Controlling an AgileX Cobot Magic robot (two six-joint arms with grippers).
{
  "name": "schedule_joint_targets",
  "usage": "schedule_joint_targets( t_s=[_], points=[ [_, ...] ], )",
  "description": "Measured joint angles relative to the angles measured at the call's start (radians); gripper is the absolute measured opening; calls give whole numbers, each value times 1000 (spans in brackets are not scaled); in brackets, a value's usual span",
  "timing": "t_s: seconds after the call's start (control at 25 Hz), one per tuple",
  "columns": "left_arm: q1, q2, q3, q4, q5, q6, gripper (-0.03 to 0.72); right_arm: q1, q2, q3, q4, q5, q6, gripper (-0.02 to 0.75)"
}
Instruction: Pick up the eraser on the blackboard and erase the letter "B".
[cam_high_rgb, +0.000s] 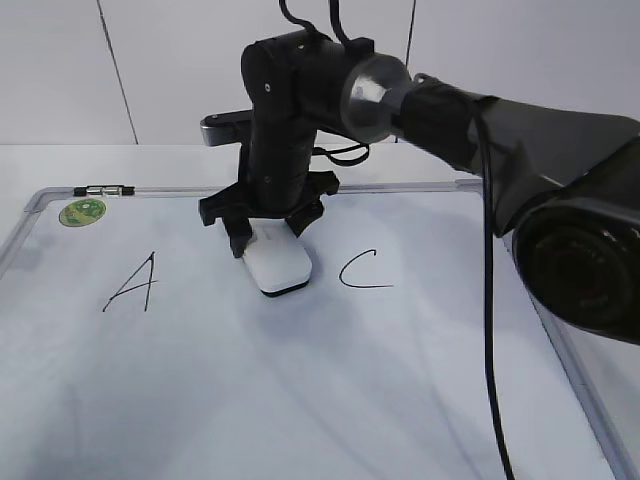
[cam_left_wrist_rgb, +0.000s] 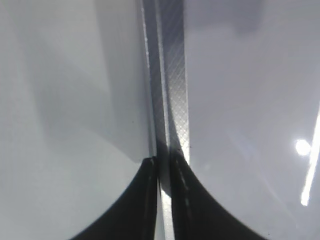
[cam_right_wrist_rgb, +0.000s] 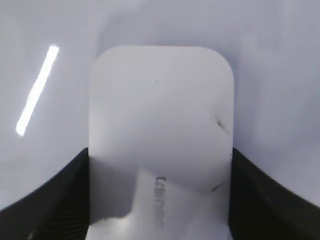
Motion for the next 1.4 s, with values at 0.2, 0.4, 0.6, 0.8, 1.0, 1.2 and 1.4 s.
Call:
schedule_joint_targets(
  t_s=[0.2, 0.4, 0.6, 0.8, 1.0, 1.2, 1.4],
  points=[
    [0, 0, 0, 0, 0, -3, 39, -32, 0, 0, -4, 0, 0, 513],
    [0, 0, 0, 0, 0, -5, 39, -58, 0, 0, -4, -2, 0, 513],
    [0, 0, 0, 0, 0, -7, 39, -59, -2, 0, -6, -4, 0, 513],
    [0, 0, 0, 0, 2, -7, 39, -62, -19, 8, -6, -8, 0, 513],
    [0, 0, 0, 0, 4, -7, 39, -70, -33, 20, -23, 6, 0, 513],
    [0, 0, 0, 0, 6, -8, 39, -73, -44, 29, -33, 18, -2, 513],
    [0, 0, -2, 0, 7, -8, 39, -75, -56, 31, -35, 29, -3, 513]
  ],
)
